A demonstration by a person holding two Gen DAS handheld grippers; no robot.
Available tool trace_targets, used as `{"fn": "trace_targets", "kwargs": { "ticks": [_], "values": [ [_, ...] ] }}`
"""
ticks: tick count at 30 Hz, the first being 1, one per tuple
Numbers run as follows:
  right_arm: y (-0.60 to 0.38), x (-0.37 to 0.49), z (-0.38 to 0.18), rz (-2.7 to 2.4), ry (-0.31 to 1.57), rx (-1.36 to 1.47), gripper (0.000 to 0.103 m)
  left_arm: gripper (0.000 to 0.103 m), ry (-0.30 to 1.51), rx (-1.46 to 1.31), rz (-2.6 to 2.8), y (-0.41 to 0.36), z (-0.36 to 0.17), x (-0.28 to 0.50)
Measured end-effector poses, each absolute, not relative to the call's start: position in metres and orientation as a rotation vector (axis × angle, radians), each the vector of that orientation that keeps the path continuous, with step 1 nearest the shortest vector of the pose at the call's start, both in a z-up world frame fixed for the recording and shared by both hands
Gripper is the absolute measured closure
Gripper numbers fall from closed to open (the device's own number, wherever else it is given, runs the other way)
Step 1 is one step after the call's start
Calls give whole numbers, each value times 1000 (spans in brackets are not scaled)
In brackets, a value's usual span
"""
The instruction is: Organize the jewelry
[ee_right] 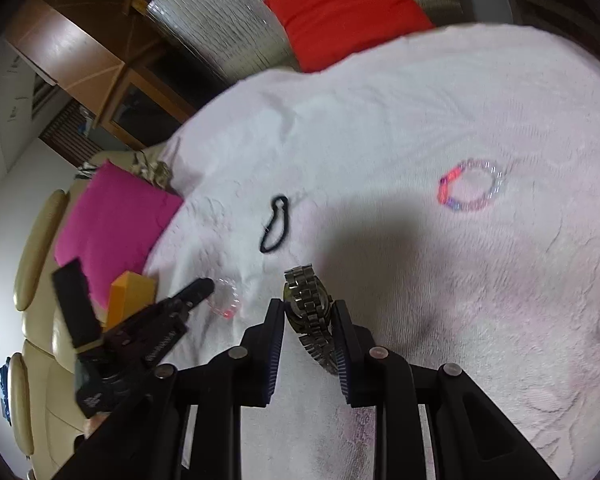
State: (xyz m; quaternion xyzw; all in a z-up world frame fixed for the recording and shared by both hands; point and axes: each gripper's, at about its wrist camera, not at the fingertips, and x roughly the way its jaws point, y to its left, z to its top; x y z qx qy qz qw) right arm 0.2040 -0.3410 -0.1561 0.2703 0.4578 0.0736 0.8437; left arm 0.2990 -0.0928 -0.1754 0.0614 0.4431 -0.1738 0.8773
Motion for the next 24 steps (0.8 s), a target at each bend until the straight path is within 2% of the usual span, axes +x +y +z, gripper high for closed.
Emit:
{"fn": "trace_targets", "kwargs": {
  "ticks": [9, 10, 13, 16, 19, 24],
  "values": [
    [-338, 222, -192, 85, 1079, 525, 77, 93, 1047, 95, -376, -82, -196, 312],
    [-336, 223, -192, 88, 1080, 517, 77, 87, 1062, 90, -378, -79, -198, 314],
    [-330, 227, -189, 82, 1074, 459, 76, 50, 1069, 87, -365, -72, -200, 315],
    [-327, 229, -190, 79, 1081, 430, 75, 47, 1057, 77, -393, -70, -197, 313],
    [-329, 230, -190, 87, 1089, 429, 74, 39, 1073, 89, -449, -73, -197, 309],
    [-338, 231, -192, 115, 1108, 488, 73, 39, 1098, 183, -480, -86, -205, 301]
  ]
}}
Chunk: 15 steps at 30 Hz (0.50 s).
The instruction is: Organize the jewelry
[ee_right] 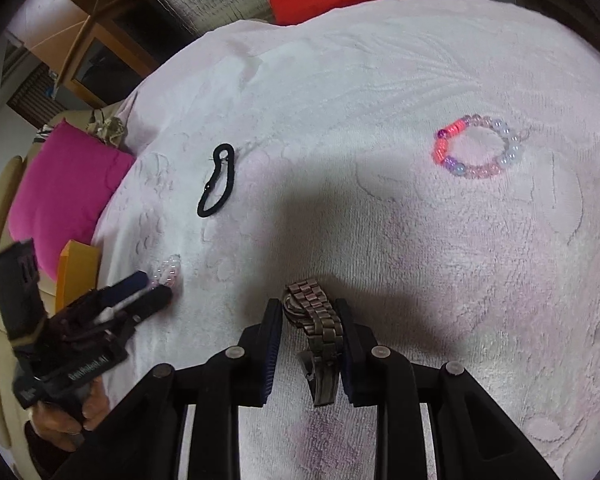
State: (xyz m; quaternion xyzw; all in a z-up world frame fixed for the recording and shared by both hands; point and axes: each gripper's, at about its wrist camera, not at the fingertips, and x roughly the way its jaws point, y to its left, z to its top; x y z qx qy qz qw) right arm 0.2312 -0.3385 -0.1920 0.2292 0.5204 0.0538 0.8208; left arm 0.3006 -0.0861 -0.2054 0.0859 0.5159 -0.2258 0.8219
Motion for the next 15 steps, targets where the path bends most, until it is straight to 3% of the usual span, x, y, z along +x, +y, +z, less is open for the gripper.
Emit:
{"fn": "trace_targets", "kwargs": {
  "ticks": [3, 5, 9, 11, 15],
  "values": [
    [-351, 230, -190, 124, 1103, 559, 63, 39, 1097, 173, -476, -85, -208, 301],
    [-360, 226, -186, 106, 1075, 587, 43, 39, 1081, 157, -463, -83, -206, 303],
    [-368, 221, -177, 84, 1044, 577, 42, 41, 1071, 164, -463, -82, -208, 308],
    [-369, 220, -177, 50, 1052, 547, 42, 68, 1071, 189, -468, -87, -211, 308],
    [-367, 220, -179, 58, 1068, 511, 42, 83, 1065, 193, -475, -90, -212, 306]
  ]
}}
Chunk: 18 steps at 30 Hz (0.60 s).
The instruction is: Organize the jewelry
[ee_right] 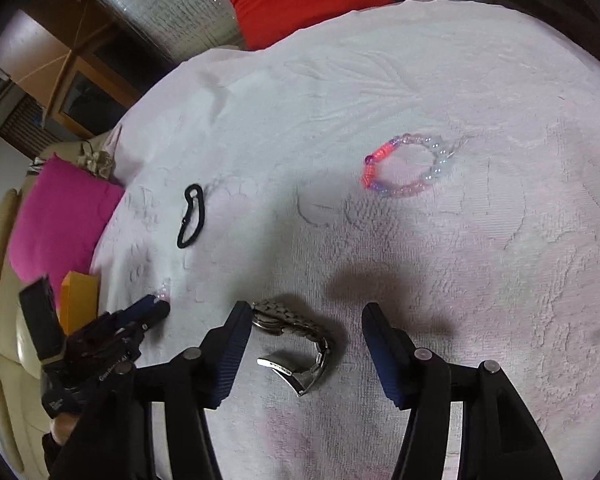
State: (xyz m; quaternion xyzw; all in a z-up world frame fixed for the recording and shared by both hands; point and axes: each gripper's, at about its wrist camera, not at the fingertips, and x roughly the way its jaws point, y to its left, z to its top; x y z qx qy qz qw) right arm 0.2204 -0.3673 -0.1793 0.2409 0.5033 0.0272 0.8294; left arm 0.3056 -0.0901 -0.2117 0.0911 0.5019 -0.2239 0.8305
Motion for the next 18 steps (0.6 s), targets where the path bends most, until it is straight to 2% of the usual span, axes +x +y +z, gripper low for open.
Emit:
{"fn": "trace_targets", "kwargs": {
  "ticks": [8, 9, 11, 13, 16, 18],
  "values": [
    [-332, 221, -184, 75, 1090, 279, 43, 86, 1019, 189, -493, -95, -211, 304],
    [-329, 220, -183, 55, 1075, 246, 47, 87, 1017, 187, -492, -95, -210, 303],
    [-323, 219, -184, 4, 1060, 171, 70, 87, 1012, 181, -494, -93, -208, 303],
    [-321, 218, -184, -40, 1047, 115, 83, 87, 1009, 178, -496, -92, -205, 301],
    [-325, 217, -181, -43, 1037, 134, 89, 87, 1013, 178, -497, -91, -204, 300],
    [-332, 216, -180, -30, 1035, 164, 90, 87, 1019, 178, -492, -89, -205, 300]
  ]
}}
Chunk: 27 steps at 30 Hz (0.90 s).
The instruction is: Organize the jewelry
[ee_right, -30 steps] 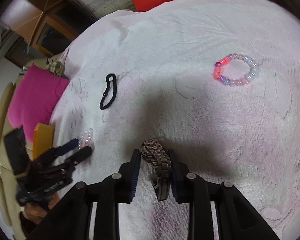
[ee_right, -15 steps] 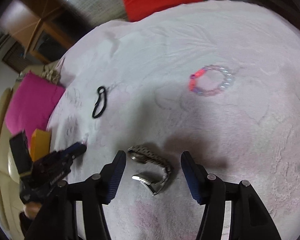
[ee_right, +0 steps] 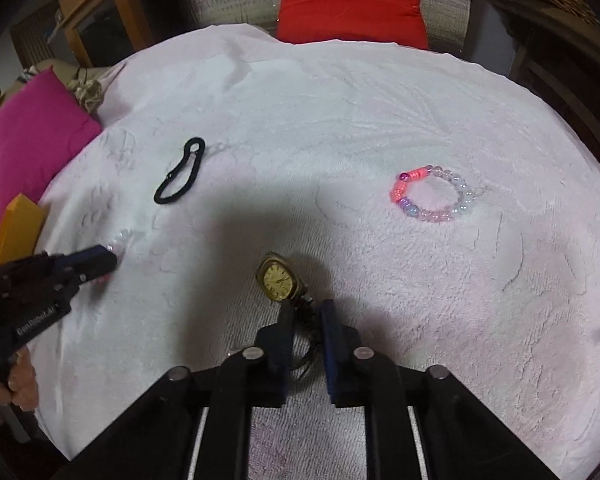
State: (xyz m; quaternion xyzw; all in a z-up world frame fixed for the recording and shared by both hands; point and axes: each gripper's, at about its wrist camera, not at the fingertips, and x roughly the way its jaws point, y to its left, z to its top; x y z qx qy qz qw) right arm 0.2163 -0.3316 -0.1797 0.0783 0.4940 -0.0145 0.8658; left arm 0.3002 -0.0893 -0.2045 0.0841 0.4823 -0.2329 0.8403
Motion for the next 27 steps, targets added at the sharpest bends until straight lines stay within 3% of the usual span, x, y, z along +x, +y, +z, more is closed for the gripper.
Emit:
{"fn": "trace_targets", "kwargs": {
  "ticks": [13, 18, 22, 27],
  "values": [
    [-329, 213, -181, 108, 1082, 179, 87, 87, 1029, 177, -482, -96, -206, 295],
    [-322, 212, -176, 126, 1030, 174, 93, 87, 1022, 167, -480, -99, -205, 296],
    [-319, 211, -165, 137, 964, 176, 94, 87, 1013, 167, -463, -99, -202, 296],
    [-316, 221, -172, 86, 1015, 163, 94, 87, 1020, 195, -446, -101, -206, 294]
  ]
}}
